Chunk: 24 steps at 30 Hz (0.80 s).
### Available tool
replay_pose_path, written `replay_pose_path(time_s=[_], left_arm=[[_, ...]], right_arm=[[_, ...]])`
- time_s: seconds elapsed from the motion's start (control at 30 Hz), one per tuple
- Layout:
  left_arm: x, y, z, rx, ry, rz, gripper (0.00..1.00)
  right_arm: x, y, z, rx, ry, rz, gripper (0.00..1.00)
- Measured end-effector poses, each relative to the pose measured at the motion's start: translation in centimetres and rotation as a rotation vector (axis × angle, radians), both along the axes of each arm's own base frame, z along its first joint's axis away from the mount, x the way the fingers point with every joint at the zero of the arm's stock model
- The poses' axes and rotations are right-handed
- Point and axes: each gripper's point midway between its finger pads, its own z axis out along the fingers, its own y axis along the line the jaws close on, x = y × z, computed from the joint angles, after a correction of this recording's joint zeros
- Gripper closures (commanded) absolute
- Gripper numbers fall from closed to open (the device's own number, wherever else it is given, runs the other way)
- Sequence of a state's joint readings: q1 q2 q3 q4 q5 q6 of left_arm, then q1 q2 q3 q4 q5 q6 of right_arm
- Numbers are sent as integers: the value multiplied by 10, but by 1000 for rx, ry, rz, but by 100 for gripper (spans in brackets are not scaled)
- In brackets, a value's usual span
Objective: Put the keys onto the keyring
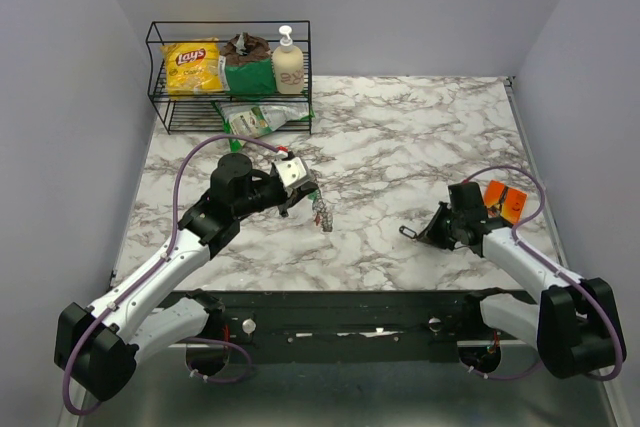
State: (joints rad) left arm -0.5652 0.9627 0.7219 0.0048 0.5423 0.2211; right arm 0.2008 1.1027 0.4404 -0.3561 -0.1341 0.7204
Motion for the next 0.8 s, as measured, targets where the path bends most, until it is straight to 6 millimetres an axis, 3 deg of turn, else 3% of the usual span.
replay_pose_path(time_s=[0.8], left_arm=[[0,0,0,0,0,0,100]], right_arm=[[10,5,8,17,-42,31,84]])
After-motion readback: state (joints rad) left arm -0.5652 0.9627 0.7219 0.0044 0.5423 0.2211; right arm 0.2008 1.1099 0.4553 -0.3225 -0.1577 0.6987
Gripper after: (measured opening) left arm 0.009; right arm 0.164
